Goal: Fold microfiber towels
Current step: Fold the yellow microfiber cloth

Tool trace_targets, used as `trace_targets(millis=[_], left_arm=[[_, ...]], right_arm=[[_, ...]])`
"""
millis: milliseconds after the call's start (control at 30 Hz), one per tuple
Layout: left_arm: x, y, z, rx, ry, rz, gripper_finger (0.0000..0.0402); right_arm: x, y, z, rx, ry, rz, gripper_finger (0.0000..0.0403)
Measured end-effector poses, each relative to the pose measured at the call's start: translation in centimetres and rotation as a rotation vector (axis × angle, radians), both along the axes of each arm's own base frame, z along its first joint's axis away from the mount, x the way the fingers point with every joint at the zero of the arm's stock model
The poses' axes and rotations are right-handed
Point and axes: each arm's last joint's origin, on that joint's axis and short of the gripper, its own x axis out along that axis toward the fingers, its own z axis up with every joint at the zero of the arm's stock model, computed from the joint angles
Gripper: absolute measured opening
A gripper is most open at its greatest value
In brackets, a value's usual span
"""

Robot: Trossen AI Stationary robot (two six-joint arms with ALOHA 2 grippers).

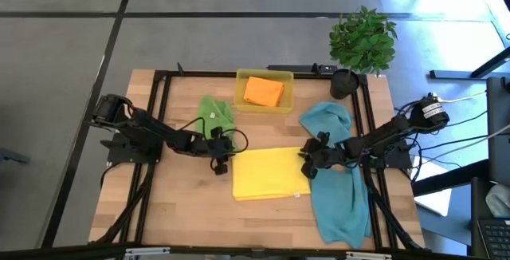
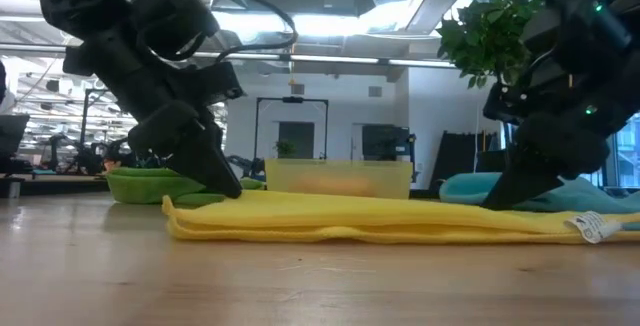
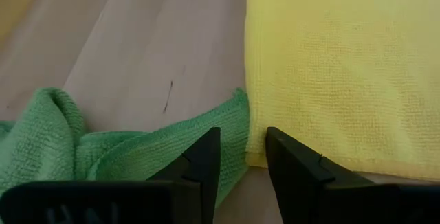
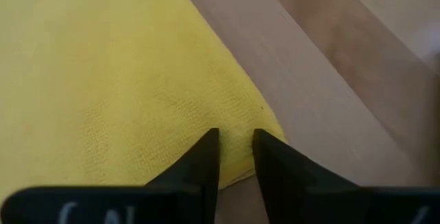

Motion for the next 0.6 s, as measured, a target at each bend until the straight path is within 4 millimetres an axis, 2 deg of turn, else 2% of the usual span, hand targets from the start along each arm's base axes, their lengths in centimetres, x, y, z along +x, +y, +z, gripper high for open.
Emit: trace_targets(millis=[167,333,600], left_arm=[[0.0,0.0,0.0,0.021,0.009,-0.004,0.0108],[-0.7,0.8,-0.6,0.098,0.105,0.043,0.0108],[-1.3,1.5,-0.8,0.111,0.177,0.103,0.0108]], right_arm=[[0.1,-0.5,0.0,-0.007,0.005,-0.013,0.0085],[0.2,-1.1,0.0,-0.028,0.018,-0.013,0.0084],[0.2,-1.2,0.0,-0.032,0.024,-0.008,0.0086]])
